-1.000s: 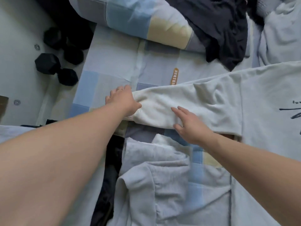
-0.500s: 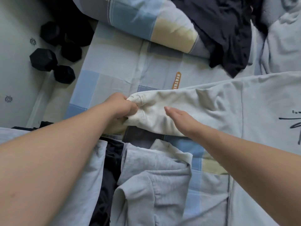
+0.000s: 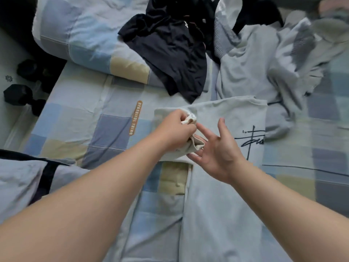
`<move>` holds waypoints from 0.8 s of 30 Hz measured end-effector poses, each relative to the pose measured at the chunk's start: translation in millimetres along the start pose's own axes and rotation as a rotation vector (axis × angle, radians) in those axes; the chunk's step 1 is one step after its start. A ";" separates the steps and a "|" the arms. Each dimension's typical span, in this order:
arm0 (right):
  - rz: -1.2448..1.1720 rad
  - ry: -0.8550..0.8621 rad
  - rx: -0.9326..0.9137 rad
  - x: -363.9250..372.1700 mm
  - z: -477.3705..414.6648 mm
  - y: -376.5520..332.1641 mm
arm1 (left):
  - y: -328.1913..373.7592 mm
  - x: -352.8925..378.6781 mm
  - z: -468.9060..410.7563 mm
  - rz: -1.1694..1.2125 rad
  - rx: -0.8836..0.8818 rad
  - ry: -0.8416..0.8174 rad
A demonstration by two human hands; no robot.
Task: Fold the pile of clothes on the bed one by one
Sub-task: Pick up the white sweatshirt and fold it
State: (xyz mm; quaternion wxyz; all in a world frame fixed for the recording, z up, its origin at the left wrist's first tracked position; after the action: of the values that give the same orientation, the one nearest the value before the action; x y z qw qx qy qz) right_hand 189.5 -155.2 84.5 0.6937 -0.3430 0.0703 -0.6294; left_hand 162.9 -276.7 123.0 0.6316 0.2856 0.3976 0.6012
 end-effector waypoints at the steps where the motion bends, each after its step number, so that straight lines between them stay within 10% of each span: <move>1: -0.012 0.008 0.002 -26.4 8.4 -3.3 | 6.3 30.1 0.3 0.018 0.007 -0.009; 15: -0.105 0.152 -0.056 -299.4 91.3 -32.8 | 49.1 340.5 -16.3 0.089 -0.078 -0.142; 24: -0.018 0.233 -0.114 -341.4 101.6 -55.2 | 59.4 373.5 -31.0 0.249 -0.059 -0.190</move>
State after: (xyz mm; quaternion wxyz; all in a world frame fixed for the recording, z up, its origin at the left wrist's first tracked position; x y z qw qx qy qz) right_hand 130.2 200.3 78.3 0.6544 -0.3073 0.1830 -0.6662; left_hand 90.4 94.9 97.3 0.5953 0.3695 0.2796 0.6564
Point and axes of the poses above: each hand's wrist, its own z-axis away from the middle knuckle, its own x-axis out of the palm, y = z × x, the point moved 10 cm from there along -z, towards the middle knuckle, and after that the axes turned 13 degrees about z, right-handed, at the moved point
